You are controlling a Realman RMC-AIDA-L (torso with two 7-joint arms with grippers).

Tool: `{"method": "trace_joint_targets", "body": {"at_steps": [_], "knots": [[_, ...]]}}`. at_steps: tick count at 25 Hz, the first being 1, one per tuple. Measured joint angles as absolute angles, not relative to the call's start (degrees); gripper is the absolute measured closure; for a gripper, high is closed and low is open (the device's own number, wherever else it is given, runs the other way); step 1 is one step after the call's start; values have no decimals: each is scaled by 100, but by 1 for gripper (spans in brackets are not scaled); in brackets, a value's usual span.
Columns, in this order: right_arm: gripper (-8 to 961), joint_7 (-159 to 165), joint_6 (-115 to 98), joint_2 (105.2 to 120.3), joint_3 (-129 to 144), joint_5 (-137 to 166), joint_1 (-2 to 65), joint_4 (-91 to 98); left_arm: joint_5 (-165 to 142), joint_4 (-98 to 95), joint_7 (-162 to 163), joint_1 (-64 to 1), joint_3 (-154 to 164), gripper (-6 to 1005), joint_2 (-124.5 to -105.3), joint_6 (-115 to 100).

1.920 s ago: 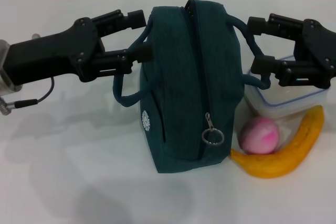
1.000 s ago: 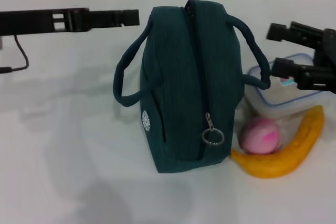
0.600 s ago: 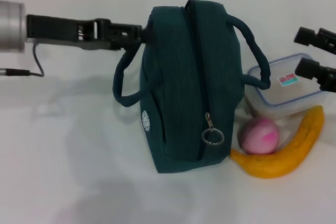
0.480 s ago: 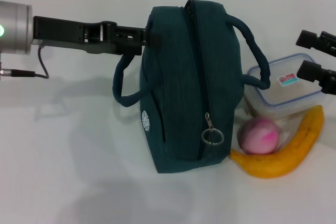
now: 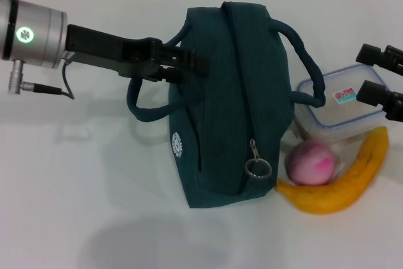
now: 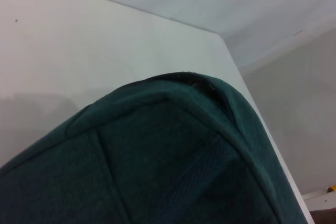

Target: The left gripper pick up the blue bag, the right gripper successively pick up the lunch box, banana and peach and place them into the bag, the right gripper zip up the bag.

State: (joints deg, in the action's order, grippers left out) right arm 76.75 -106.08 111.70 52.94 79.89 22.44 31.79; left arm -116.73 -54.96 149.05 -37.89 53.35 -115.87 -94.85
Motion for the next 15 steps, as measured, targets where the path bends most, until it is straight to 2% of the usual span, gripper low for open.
{"method": "trace_joint_targets", "body": {"at_steps": [15], "knots": [[78,7512,-10608,11163,5317,8009,2197,2972,-11643,-5697,15411,-3996,5334,175,-11628,-9704]]}}
